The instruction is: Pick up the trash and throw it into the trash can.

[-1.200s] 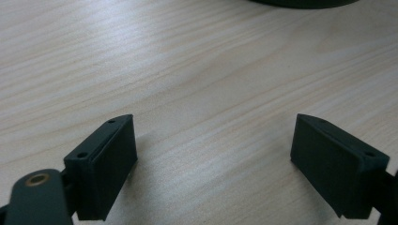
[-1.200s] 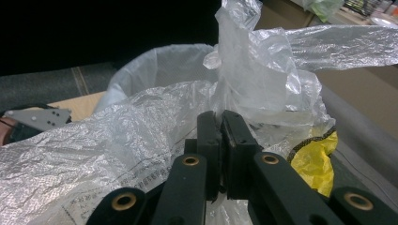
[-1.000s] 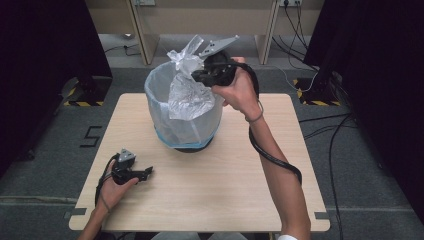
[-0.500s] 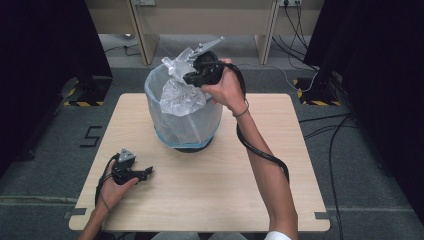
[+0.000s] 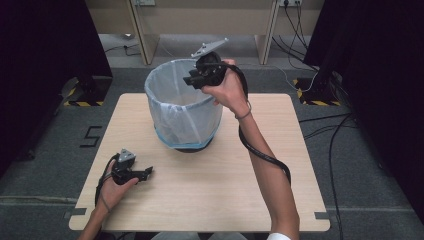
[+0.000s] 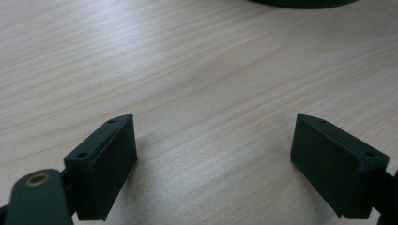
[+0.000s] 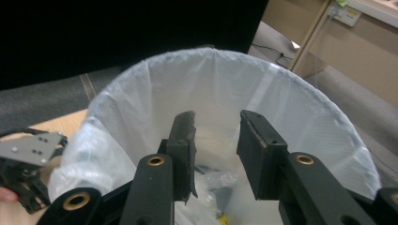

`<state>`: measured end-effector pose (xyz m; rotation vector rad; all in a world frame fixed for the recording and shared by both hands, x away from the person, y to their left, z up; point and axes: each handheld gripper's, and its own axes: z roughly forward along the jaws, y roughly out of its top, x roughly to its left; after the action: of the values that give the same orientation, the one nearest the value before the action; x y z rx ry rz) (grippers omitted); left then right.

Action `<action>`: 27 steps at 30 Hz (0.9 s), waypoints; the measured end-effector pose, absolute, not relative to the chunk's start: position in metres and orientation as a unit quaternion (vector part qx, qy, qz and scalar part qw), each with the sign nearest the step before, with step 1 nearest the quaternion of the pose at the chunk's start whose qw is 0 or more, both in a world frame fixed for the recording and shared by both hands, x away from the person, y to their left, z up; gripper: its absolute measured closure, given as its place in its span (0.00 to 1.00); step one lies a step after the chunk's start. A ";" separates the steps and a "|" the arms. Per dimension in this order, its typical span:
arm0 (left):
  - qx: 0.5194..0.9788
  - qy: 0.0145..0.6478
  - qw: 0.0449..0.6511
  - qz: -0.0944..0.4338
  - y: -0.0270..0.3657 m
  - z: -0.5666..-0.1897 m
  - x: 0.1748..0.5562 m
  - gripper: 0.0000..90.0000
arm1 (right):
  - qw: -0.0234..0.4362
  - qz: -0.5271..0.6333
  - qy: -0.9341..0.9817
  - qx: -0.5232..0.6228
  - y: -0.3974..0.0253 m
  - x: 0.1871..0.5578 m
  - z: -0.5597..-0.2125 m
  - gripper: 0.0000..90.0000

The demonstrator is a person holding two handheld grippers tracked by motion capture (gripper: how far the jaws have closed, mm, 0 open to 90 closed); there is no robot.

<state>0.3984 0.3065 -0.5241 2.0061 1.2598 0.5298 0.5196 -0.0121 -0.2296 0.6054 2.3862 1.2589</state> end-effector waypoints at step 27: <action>0.774 0.486 0.349 0.205 0.307 -0.524 0.398 0.15 | 0.223 0.474 0.801 0.289 -0.085 0.500 -0.253 0.47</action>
<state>0.3984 0.3065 -0.5241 2.0069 1.2594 0.5320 0.4997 -0.0849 -0.2527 0.7976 2.2122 1.3101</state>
